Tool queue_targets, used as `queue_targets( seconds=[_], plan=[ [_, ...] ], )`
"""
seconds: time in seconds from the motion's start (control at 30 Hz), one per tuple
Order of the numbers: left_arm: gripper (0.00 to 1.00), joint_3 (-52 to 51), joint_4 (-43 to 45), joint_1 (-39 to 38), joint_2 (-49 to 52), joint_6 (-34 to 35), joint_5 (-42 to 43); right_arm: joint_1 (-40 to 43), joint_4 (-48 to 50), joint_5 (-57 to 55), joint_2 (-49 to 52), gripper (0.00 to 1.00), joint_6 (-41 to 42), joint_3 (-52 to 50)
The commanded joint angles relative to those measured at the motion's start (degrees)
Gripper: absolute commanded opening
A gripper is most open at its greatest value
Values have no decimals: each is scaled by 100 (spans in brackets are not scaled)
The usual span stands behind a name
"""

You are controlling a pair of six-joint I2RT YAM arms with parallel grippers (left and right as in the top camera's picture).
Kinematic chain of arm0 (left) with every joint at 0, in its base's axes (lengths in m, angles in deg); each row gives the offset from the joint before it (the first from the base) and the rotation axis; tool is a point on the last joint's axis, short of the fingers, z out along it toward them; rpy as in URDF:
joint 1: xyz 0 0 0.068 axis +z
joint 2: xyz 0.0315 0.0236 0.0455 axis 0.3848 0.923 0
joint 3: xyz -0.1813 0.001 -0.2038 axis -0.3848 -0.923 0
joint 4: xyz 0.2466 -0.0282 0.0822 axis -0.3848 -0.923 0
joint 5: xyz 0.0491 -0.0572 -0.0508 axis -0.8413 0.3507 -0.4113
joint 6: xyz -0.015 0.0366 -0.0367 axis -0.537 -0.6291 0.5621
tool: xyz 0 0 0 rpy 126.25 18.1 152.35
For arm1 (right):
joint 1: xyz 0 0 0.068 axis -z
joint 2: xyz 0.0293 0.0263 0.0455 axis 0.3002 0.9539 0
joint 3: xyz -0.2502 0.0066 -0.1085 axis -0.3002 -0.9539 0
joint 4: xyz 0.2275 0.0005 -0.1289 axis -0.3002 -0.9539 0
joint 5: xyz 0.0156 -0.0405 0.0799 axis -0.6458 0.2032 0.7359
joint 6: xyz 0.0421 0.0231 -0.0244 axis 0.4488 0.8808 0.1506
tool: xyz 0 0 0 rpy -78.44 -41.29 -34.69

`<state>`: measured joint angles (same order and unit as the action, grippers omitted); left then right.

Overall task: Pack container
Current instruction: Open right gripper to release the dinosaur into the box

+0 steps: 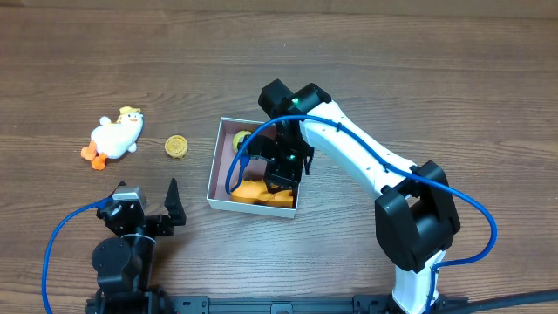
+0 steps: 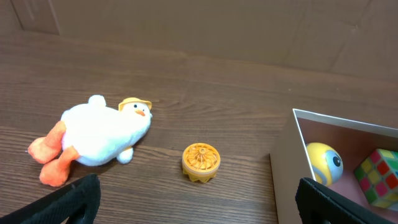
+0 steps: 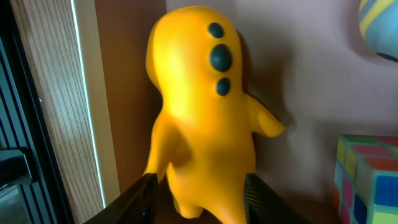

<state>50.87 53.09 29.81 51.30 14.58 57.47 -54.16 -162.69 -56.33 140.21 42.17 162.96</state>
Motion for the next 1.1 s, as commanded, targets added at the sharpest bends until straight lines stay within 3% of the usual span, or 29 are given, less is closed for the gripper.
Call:
queue_targets(
  seconds=[0.0,0.07,0.13,0.23,0.3,0.53,0.57,0.63,0.67,0.7,0.83,0.93,1.07],
  plan=[
    [100,-17,11,35,-39,-129,2,7,39,181,2,48,-22,-7],
    [100,-17,11,35,-39,-129,2,7,48,247,2,53,-17,11],
    [100,-17,11,35,-39,-129,2,7,52,525,2,79,-4,74],
    [100,-17,13,35,-39,-129,2,7,50,1099,2,100,2,240],
    [100,-17,13,35,-39,-129,2,7,35,1480,2,100,72,358],
    [100,-17,11,35,-39,-129,2,7,610,1906,2,100,1731,404],
    [100,-17,13,35,-39,-129,2,9,719,1910,2,86,1930,404],
    [100,-17,13,35,-39,-129,2,20,1021,1773,2,41,2479,404],
    [100,-17,13,35,-39,-129,2,17,1228,1578,2,24,2894,404],
    [100,-17,13,35,-39,-129,2,17,1421,1303,2,18,3377,402],
    [100,-17,13,35,-39,-129,2,0,1904,608,2,4,4623,402],
    [100,-17,11,35,-39,-129,2,-22,2162,-33,2,4,5357,402],
    [100,-17,11,35,-39,-129,2,-44,2328,-396,2,4,5635,400]
  ],
)
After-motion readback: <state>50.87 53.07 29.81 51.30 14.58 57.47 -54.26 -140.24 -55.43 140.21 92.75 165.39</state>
